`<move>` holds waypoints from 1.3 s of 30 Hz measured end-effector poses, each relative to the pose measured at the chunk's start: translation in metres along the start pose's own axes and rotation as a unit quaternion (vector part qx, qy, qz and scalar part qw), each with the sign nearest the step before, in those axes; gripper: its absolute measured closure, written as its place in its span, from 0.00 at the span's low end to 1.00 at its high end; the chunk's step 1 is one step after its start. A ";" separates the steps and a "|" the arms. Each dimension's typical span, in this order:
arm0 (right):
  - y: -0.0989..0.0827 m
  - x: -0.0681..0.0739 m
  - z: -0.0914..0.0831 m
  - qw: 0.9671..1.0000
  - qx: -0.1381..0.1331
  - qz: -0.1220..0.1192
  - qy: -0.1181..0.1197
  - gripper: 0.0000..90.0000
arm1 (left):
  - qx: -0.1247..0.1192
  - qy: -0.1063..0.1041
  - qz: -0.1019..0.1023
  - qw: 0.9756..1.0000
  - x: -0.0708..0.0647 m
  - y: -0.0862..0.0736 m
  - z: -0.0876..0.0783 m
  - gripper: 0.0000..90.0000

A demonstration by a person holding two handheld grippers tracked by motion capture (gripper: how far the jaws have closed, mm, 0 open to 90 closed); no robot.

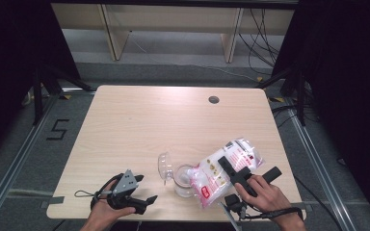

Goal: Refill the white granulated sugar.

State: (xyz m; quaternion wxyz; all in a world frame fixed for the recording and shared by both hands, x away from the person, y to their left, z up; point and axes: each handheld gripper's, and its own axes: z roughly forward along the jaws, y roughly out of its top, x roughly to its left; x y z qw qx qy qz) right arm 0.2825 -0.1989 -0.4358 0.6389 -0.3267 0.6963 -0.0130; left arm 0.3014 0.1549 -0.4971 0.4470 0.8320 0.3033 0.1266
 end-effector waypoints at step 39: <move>-0.001 -0.002 -0.001 1.000 -0.001 -0.004 -0.001 0.67 | 0.000 -0.001 0.000 1.000 0.000 0.000 0.000 0.17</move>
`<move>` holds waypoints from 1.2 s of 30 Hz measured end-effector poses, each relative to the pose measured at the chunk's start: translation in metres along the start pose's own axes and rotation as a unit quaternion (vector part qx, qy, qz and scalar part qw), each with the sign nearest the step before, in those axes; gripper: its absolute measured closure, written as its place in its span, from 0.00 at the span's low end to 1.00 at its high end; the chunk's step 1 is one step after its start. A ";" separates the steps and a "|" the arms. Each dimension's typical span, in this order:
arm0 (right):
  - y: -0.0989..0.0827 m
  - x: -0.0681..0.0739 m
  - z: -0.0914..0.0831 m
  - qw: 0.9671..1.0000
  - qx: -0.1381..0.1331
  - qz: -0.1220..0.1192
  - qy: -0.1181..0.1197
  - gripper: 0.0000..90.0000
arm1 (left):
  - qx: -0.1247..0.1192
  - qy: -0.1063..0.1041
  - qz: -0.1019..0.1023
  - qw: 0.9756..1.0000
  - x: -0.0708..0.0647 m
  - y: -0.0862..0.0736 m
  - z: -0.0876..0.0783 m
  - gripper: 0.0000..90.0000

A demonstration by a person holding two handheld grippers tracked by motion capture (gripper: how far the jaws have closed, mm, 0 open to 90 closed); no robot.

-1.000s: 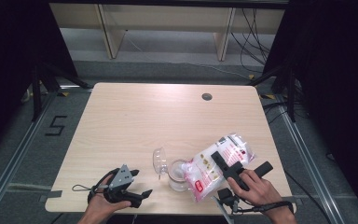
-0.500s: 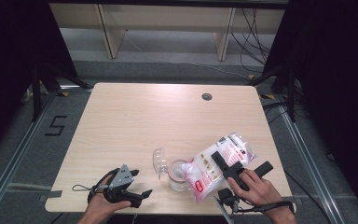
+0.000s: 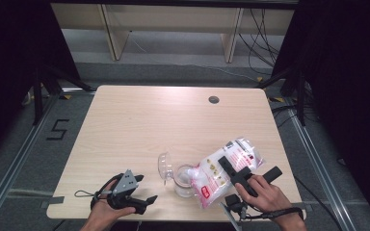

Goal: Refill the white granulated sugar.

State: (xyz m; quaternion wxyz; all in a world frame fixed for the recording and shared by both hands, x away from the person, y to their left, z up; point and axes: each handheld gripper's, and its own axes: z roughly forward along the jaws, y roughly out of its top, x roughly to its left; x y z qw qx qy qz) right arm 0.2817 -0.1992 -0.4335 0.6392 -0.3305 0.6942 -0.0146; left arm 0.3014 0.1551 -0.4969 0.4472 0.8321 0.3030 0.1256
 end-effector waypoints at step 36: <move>-0.001 0.001 -0.001 1.000 -0.004 0.013 0.000 0.70 | -0.004 0.001 -0.003 1.000 -0.001 0.000 0.000 0.17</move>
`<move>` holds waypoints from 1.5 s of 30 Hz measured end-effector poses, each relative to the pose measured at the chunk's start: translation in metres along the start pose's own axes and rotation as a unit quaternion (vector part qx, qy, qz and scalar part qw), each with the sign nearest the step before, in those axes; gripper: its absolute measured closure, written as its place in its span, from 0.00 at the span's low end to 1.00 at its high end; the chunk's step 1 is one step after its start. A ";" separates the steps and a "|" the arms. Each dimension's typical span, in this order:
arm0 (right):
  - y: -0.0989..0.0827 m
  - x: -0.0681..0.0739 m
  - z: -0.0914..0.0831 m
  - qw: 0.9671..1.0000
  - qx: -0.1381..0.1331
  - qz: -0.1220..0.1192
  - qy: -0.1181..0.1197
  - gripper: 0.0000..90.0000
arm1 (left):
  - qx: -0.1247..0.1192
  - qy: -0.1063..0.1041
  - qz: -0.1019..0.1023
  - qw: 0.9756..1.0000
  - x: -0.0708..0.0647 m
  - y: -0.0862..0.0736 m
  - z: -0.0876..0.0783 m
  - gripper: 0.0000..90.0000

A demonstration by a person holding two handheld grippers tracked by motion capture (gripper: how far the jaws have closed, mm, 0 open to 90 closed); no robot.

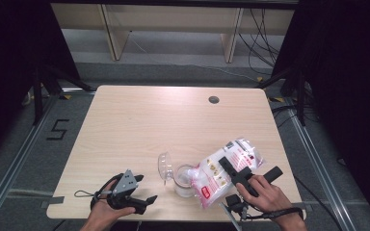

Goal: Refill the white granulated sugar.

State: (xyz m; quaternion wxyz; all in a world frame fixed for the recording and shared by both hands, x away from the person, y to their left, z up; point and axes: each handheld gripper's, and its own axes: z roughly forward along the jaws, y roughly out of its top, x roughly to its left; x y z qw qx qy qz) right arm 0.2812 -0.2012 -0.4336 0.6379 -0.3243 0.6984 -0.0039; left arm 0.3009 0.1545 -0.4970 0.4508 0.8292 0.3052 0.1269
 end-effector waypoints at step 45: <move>-0.001 -0.003 -0.001 1.000 0.000 -0.005 -0.003 0.70 | 0.000 0.001 0.000 1.000 0.000 0.000 0.000 0.17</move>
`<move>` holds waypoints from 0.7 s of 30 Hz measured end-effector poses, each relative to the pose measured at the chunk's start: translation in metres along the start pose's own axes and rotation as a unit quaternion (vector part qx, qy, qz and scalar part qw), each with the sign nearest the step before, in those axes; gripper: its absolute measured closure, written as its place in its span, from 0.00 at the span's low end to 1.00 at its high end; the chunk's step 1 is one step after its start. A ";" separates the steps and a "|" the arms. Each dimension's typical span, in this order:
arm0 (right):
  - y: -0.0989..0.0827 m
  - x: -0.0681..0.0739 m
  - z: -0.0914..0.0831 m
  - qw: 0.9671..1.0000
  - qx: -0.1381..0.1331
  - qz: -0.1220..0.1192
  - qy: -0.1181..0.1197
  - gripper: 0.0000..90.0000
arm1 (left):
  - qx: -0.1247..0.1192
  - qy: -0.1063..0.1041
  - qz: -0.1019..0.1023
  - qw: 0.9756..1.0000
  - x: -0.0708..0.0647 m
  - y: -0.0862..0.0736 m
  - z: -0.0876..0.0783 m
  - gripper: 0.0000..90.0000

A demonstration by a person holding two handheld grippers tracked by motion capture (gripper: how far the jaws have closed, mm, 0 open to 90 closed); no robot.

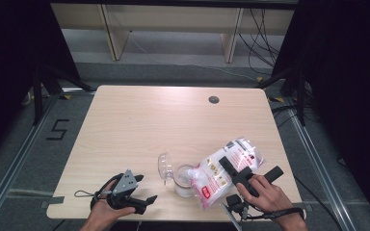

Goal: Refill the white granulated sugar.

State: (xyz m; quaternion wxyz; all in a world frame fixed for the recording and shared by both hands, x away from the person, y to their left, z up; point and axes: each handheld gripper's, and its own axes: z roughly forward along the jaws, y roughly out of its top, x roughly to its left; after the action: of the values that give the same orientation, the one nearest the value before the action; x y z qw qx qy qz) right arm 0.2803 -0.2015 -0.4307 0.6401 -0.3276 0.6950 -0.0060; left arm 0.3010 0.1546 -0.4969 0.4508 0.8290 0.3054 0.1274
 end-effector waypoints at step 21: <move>0.000 -0.001 -0.001 1.000 0.001 -0.006 0.001 0.71 | 0.003 0.001 0.003 1.000 0.001 0.000 -0.001 0.17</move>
State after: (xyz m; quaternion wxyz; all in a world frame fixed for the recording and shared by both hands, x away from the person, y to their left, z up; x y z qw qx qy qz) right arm 0.2796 -0.2009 -0.4295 0.6396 -0.3314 0.6935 -0.0105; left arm 0.3011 0.1553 -0.4965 0.4478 0.8311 0.3035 0.1290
